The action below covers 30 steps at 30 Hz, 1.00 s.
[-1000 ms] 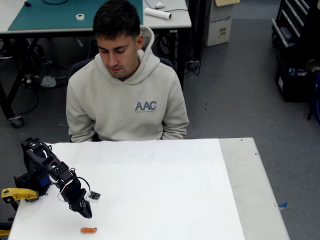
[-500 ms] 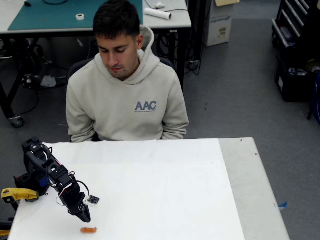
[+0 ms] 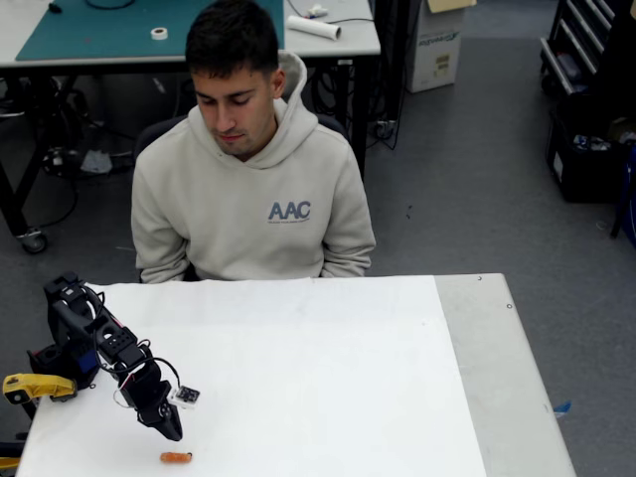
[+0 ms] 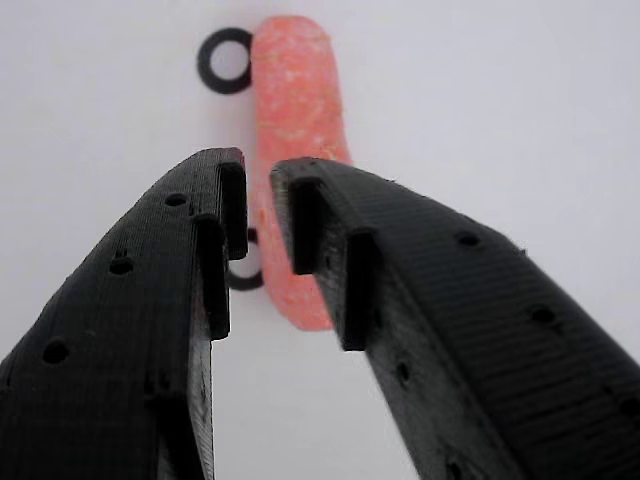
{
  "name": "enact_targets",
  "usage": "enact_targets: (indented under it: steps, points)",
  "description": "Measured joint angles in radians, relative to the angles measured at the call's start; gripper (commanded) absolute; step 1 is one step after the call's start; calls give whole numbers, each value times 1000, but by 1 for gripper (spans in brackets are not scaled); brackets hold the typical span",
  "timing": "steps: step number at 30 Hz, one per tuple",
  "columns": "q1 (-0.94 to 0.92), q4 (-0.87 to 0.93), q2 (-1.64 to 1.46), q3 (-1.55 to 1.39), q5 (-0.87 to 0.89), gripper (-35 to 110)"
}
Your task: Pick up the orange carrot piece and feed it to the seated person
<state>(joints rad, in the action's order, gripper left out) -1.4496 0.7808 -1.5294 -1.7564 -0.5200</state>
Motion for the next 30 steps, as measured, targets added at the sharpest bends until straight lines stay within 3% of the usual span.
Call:
enact_targets:
  steps: [6,30]
  points:
    - [-11,0,0,0,-66,27]
    - [-31,0,150,14,-155,25]
